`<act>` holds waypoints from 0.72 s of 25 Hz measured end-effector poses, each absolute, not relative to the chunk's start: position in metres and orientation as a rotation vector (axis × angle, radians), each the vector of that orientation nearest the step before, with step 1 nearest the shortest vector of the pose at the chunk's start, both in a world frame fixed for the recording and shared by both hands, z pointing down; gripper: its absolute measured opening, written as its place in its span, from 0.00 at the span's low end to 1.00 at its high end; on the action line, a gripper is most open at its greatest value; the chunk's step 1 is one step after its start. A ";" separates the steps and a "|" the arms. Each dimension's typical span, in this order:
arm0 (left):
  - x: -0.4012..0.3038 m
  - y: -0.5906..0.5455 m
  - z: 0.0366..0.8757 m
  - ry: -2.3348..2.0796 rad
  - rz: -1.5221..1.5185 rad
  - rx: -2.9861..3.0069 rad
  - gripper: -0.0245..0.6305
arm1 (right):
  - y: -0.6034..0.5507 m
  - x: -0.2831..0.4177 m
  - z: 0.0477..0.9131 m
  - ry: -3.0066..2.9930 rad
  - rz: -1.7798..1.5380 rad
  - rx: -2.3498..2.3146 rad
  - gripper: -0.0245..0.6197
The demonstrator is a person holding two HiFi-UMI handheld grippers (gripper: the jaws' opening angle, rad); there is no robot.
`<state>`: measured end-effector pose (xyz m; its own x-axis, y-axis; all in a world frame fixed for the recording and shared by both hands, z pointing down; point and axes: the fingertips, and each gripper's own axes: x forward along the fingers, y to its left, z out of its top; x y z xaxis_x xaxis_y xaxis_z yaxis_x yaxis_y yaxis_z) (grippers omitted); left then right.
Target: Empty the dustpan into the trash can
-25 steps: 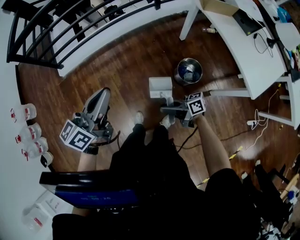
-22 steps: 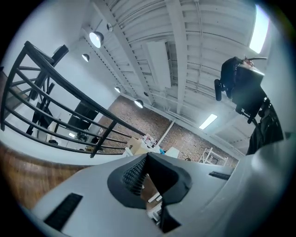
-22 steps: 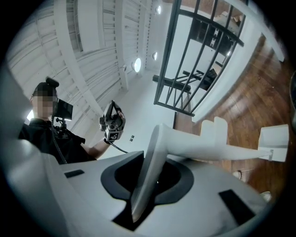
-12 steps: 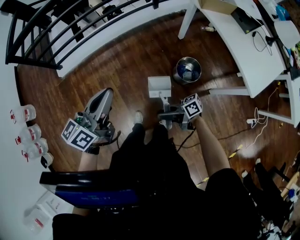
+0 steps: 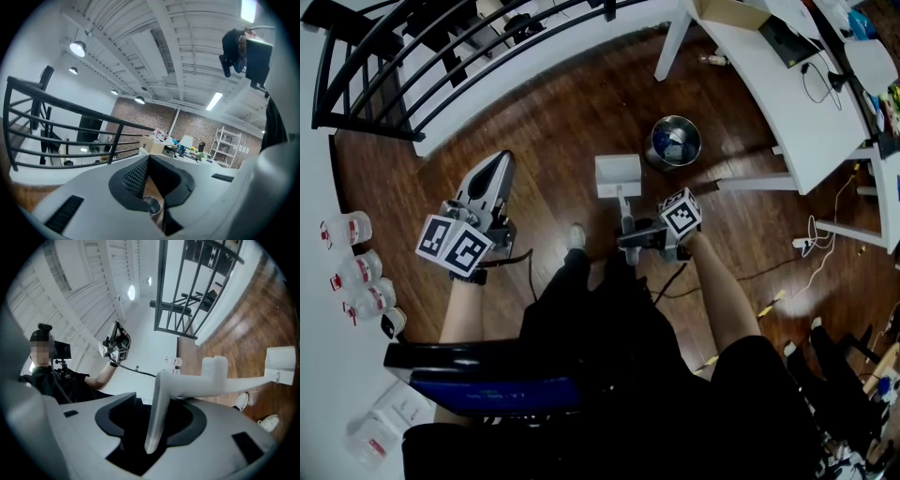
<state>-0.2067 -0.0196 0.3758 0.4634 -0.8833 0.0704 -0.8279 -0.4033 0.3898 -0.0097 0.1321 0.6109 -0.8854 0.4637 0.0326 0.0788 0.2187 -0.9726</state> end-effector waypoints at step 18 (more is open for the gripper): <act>-0.217 -0.040 0.369 -1.635 -0.047 2.402 0.04 | 0.133 0.008 0.615 -2.210 1.702 -0.417 0.34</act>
<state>-0.2165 -0.0399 0.3690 0.3754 -0.9209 0.1052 -0.9134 -0.3482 0.2110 0.0084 0.1327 0.6154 -0.9061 0.4166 0.0736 0.0353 0.2477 -0.9682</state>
